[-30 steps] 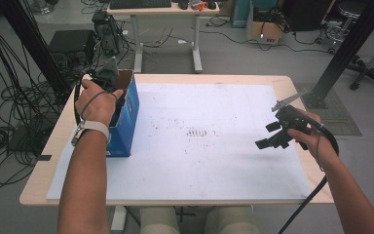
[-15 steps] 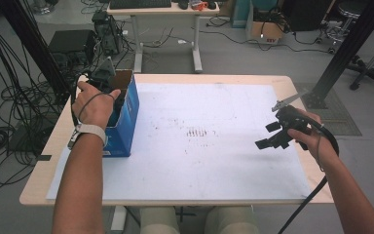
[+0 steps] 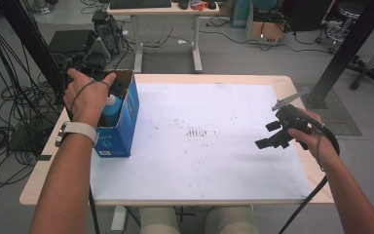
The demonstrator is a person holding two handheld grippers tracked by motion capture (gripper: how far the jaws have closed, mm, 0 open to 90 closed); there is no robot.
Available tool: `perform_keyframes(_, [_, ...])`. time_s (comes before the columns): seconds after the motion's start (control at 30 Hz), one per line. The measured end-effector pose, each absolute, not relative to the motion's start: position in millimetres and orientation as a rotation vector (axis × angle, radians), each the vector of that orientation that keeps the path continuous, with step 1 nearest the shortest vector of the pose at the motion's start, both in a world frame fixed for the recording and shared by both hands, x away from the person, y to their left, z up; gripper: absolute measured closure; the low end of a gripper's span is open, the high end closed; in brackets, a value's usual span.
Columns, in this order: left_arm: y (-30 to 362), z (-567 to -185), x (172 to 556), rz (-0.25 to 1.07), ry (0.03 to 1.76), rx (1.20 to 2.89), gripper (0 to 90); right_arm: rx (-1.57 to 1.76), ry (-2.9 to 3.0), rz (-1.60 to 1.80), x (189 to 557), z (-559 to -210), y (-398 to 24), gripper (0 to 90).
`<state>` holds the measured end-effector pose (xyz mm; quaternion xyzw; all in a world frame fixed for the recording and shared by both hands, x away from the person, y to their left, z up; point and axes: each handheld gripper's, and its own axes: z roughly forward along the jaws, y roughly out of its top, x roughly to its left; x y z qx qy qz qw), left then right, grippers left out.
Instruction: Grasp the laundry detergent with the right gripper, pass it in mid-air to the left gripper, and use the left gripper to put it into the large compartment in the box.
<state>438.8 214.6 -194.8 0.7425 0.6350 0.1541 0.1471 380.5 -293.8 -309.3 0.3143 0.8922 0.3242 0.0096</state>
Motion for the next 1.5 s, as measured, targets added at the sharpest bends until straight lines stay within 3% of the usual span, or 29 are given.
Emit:
perform_keyframes(0.3, [186, -136, 419, 0.513, 1.514, 2.2, 8.4, 0.941, 2.78, 1.002, 379, -298, -296, 4.1])
perform_keyframes(0.57, [155, -121, 409, 0.478, 1.35, 2.278, 8.4, 0.922, 2.779, 1.0, 375, -287, -296, 4.1])
perform_keyframes(0.93, [110, -117, 399, 0.39, 1.017, 2.372, 8.7, 0.88, 2.803, 0.986, 370, -281, -295, 3.9])
perform_keyframes(1.5, [50, -148, 389, 0.272, 0.712, 2.548, 8.9, 0.84, 2.851, 0.948, 366, -281, -291, 3.9])
